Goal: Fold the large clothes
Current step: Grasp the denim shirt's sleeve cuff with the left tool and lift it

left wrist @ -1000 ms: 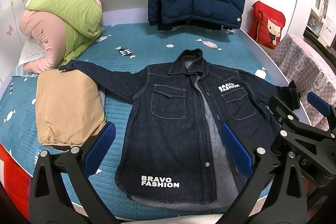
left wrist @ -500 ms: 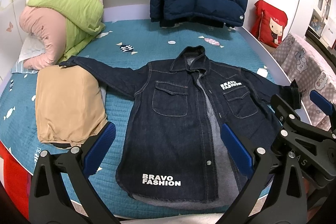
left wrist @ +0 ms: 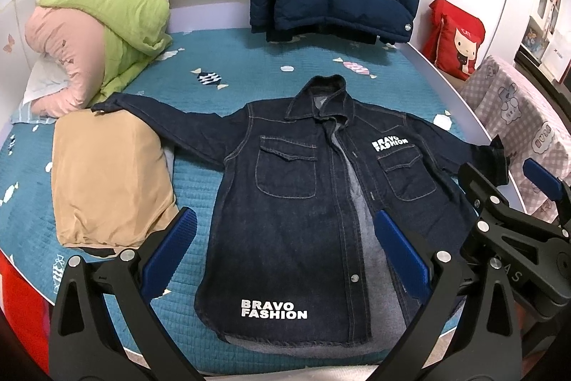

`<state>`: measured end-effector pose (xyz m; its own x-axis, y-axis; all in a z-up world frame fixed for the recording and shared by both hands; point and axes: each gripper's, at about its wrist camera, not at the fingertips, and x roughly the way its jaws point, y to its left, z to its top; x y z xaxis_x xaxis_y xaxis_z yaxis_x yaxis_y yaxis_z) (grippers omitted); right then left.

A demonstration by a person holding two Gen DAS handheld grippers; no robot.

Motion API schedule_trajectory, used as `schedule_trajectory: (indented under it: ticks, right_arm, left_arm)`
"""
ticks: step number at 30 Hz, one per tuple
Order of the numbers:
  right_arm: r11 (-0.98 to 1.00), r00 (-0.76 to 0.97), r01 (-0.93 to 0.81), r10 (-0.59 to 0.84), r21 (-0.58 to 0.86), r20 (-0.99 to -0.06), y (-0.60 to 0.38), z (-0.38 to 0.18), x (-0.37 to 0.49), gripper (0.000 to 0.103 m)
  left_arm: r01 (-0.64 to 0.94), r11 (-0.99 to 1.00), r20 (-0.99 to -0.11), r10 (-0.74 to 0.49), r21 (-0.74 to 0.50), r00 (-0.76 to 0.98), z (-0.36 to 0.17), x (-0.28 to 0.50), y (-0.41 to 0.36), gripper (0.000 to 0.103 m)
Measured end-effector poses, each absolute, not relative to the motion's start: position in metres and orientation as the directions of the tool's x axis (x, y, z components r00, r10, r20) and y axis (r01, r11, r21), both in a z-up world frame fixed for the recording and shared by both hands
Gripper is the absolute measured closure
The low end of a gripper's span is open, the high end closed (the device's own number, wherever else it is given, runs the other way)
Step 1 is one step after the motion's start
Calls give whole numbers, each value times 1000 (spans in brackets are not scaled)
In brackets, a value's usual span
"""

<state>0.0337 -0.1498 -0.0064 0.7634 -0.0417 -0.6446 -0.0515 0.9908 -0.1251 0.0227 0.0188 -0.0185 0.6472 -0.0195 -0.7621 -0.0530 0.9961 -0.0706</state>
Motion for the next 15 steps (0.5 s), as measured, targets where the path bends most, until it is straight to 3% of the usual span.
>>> schedule_trajectory:
  ticks: [15]
  right_arm:
    - [982,717,-170,66,-82,-694,-103,-17,67,7]
  left_arm:
    - [-160,978,-828,-25,-138,560,-40,49,75,3]
